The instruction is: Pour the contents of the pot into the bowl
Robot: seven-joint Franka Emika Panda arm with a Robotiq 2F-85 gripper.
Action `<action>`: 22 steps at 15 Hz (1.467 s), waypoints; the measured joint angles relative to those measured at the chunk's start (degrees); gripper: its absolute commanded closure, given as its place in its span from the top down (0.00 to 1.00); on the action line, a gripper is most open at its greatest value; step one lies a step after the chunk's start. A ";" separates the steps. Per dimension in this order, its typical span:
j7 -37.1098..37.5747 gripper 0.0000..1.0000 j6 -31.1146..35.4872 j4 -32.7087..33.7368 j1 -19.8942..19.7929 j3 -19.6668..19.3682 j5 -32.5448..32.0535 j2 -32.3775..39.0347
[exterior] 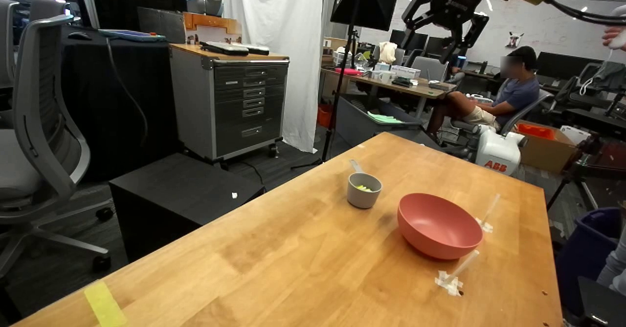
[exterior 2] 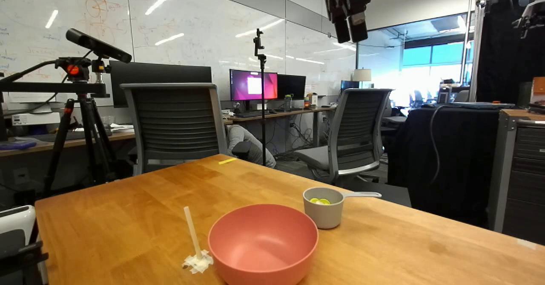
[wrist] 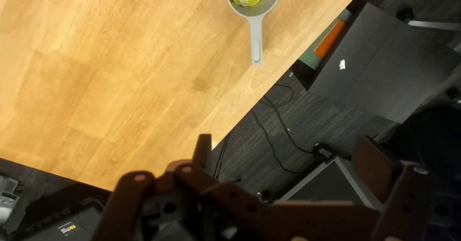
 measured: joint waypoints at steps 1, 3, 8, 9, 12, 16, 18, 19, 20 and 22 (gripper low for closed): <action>0.12 1.00 -1.26 2.95 0.09 -0.22 -0.05 2.40; 0.15 1.00 -4.10 8.68 0.42 -0.98 -0.05 7.21; 0.08 1.00 -11.73 20.24 1.62 -2.79 -0.05 18.17; 0.02 1.00 -12.57 21.75 1.94 -2.95 -0.05 19.99; -0.25 1.00 -13.08 24.93 2.99 -3.05 -0.05 24.58; -0.27 1.00 -12.42 26.29 4.32 -3.18 -0.06 28.45; -0.51 1.00 -12.30 26.15 4.95 -3.41 -0.30 29.87; -0.71 1.00 -12.19 25.98 5.28 -3.60 -0.68 30.48; -0.82 1.00 -12.03 25.75 5.64 -3.86 -1.25 31.06; -1.06 1.00 -11.55 25.49 6.20 -4.38 -2.03 32.12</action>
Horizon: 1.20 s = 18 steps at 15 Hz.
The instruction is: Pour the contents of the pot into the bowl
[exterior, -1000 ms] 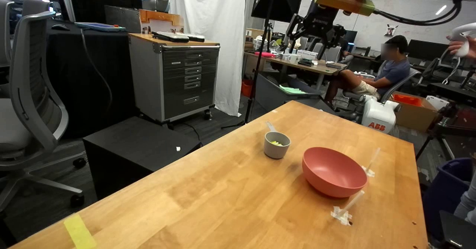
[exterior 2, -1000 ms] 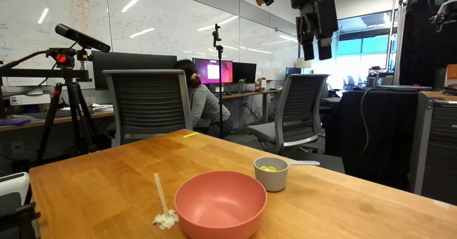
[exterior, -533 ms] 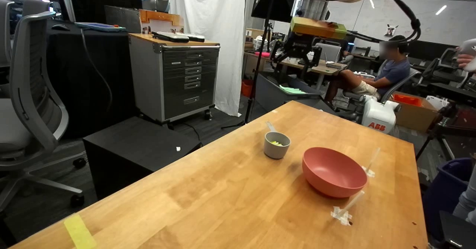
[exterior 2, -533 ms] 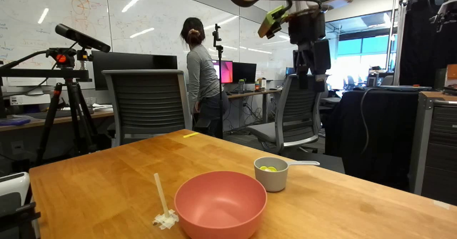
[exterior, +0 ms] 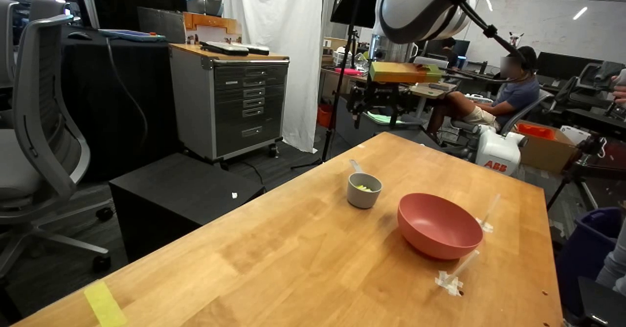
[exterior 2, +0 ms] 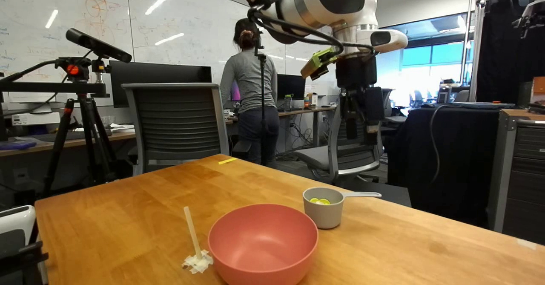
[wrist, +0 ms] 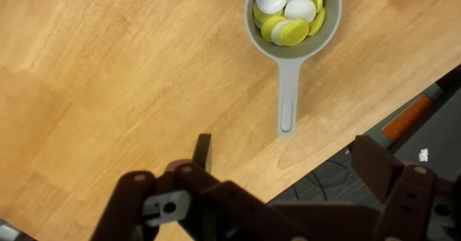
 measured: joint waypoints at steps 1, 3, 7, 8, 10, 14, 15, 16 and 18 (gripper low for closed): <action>-0.14 1.00 0.41 -0.07 0.17 -0.24 -0.34 0.45; -0.80 1.00 1.35 -0.10 0.32 -0.74 -0.66 1.26; -1.19 1.00 3.60 -0.08 0.36 -1.81 -1.38 3.19; -1.20 1.00 3.89 -0.07 0.36 -2.04 -1.38 3.71; -1.28 1.00 4.27 -0.06 0.37 -2.35 -1.44 4.71; -1.37 1.00 5.29 -0.04 0.70 -2.48 -1.45 6.31; -1.38 1.00 5.66 -0.04 0.93 -2.49 -1.45 6.57; -1.38 1.00 5.96 -0.01 1.22 -2.49 -1.45 6.80; -1.37 1.00 6.29 0.10 1.85 -2.49 -1.45 7.24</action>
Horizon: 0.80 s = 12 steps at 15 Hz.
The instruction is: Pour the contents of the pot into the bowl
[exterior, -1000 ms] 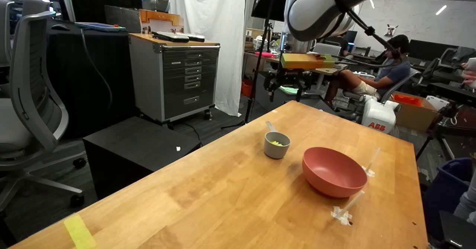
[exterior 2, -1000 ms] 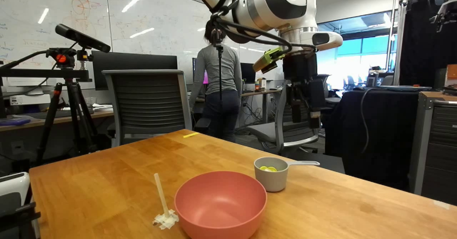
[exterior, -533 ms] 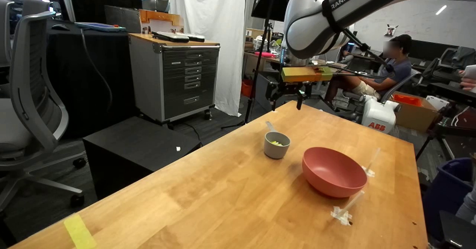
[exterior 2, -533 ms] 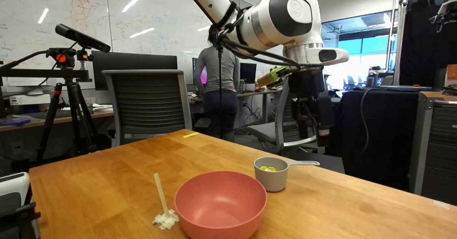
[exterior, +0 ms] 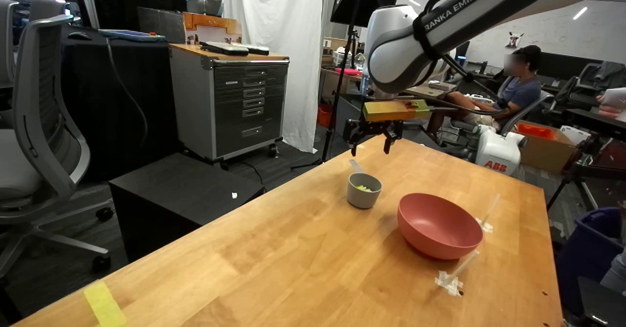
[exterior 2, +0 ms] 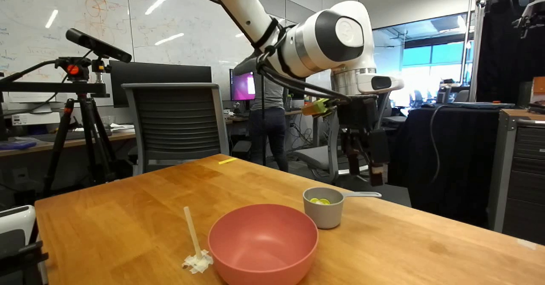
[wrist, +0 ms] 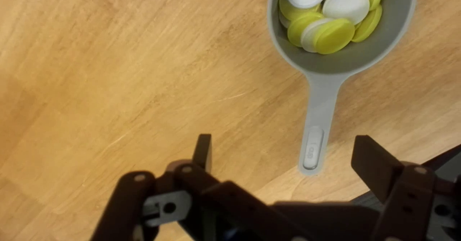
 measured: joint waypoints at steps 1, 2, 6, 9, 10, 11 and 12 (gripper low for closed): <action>0.00 1.00 0.18 0.01 0.32 0.00 0.00 0.21; 0.00 1.00 0.35 0.03 0.57 -0.01 0.00 0.41; 0.00 1.00 0.69 0.08 1.13 -0.01 0.00 1.66; 0.00 1.00 0.80 0.10 1.13 -0.08 0.00 2.47; 0.00 1.00 0.81 0.15 1.13 -0.13 0.00 2.64; 0.01 1.00 0.83 0.21 1.13 -0.19 0.01 2.76; 0.01 1.00 0.83 0.31 1.13 -0.24 0.02 2.87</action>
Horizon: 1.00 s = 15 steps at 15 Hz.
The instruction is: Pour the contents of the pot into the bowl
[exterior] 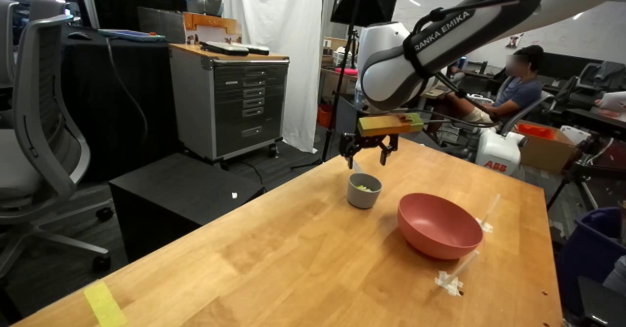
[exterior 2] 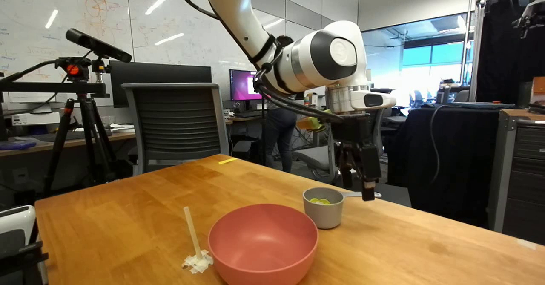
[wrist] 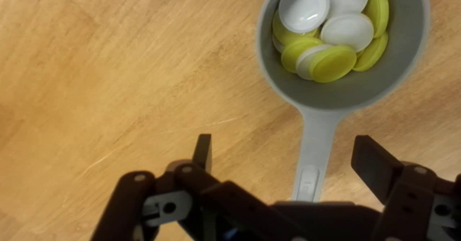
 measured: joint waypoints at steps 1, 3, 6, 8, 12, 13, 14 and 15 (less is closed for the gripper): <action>0.00 1.00 0.00 0.12 0.00 -0.02 0.02 0.06; 0.01 1.00 0.00 0.40 0.00 -0.03 0.04 0.09; 0.03 0.89 0.03 0.66 0.00 -0.03 0.04 0.13; 0.09 0.94 0.03 0.78 0.00 -0.03 0.04 0.25; 0.17 1.00 0.38 1.51 0.00 -0.03 0.07 1.05; 0.27 1.00 0.54 1.88 0.00 -0.03 0.09 1.43; 0.38 1.00 0.72 2.26 0.00 -0.03 0.12 1.84; 0.46 1.00 0.84 2.68 0.00 -0.03 0.14 2.26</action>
